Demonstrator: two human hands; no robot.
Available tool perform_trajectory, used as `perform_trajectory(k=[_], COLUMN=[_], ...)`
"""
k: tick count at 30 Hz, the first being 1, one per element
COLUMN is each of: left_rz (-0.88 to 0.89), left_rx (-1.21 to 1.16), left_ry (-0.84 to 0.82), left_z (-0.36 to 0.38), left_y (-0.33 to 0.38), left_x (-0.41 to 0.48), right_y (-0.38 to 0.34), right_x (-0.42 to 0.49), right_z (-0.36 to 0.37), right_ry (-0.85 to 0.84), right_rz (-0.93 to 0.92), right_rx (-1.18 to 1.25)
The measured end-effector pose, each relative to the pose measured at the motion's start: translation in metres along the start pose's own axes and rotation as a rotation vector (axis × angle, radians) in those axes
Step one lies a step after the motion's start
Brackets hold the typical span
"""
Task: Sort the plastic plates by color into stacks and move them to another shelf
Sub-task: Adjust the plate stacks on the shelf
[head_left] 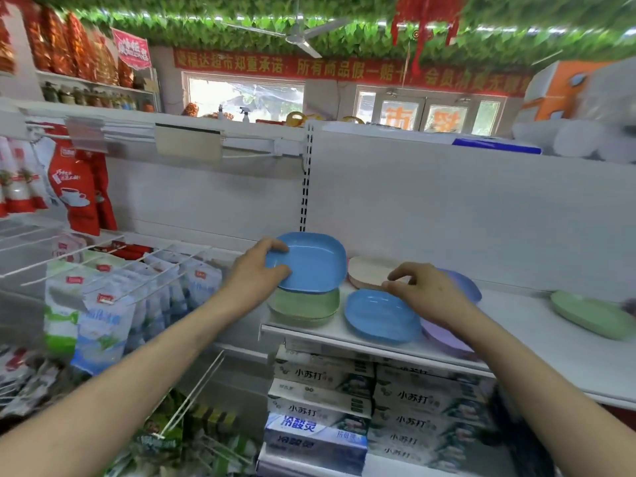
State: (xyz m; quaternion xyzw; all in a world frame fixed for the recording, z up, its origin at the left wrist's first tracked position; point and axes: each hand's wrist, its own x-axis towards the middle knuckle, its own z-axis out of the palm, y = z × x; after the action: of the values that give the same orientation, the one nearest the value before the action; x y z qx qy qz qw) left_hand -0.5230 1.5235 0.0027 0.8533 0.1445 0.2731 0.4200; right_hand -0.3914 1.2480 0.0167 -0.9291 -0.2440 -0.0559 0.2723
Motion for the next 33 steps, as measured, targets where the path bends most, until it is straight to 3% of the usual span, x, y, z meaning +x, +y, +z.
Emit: perform_trajectory(k=[10, 19, 33], left_rz=[0.093, 0.162, 0.157], left_rx=[0.318, 0.666, 0.84], left_ry=[-0.322, -0.376, -0.437], left_z=[0.101, 0.12, 0.126], left_y=[0.052, 0.054, 0.064], left_x=[0.003, 0.003, 0.004], right_y=[0.093, 0.118, 0.141], right_x=[-0.042, -0.056, -0.053], right_z=[-0.055, -0.065, -0.07], right_ry=[0.149, 0.193, 0.187], right_rz=[0.139, 0.16, 0.161], right_rx=[0.08, 0.131, 0.137])
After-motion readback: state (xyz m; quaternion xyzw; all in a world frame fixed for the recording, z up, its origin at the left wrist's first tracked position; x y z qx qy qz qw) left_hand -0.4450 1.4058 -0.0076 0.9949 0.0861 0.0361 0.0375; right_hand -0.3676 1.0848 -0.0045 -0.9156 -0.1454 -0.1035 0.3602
